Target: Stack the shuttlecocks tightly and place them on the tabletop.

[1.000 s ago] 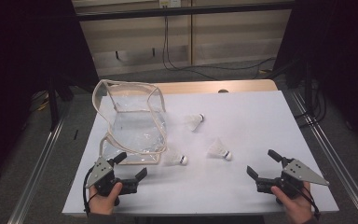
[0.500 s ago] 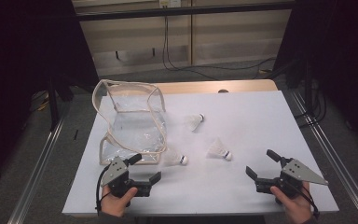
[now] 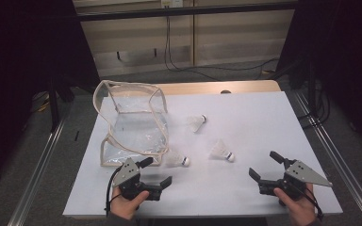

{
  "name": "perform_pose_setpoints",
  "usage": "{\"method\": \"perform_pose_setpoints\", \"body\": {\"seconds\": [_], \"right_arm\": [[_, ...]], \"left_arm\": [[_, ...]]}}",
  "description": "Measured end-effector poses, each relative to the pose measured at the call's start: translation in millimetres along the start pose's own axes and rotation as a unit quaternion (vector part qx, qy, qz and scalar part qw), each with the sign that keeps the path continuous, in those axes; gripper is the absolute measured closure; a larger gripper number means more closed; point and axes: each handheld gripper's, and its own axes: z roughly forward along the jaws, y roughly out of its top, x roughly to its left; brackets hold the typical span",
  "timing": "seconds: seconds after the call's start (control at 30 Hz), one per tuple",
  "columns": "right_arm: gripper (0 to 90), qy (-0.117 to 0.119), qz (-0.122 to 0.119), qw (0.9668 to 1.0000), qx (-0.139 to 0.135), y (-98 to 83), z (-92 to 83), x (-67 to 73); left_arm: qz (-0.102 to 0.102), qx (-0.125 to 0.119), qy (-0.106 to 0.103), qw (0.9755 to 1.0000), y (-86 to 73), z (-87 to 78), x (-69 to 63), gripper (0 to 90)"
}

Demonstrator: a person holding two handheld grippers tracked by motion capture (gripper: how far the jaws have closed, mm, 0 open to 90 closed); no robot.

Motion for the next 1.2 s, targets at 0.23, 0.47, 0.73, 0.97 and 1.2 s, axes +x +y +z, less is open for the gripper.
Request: {"method": "perform_pose_setpoints", "body": {"seconds": [0.23,0.47,0.73,0.97,1.2], "right_arm": [[2.7,0.001,-0.002,1.0,0.0,-0.1,0.9,0.4],[2.7,0.0,-0.003,1.0,0.001,-0.3,0.5,0.2],[2.9,-0.001,-0.002,1.0,0.0,-0.3,-1.2,0.2],[3.0,-0.001,-0.004,1.0,-0.001,-0.3,-1.9,-0.5],[3.0,-0.001,-0.004,1.0,-0.001,-0.2,-1.8,-0.6]], "left_arm": [[0.001,0.014,-0.007,0.9999,-1.0,13.0,-4.9,2.1],[0.005,0.032,0.007,0.9995,1.0,25.2,-8.4,2.6],[0.006,0.044,0.022,0.9988,0.9,36.4,-11.6,2.6],[-0.003,0.057,0.041,0.9975,0.7,48.3,-14.8,2.7],[0.002,0.056,0.058,0.9967,0.6,55.1,-14.5,5.7]]}}
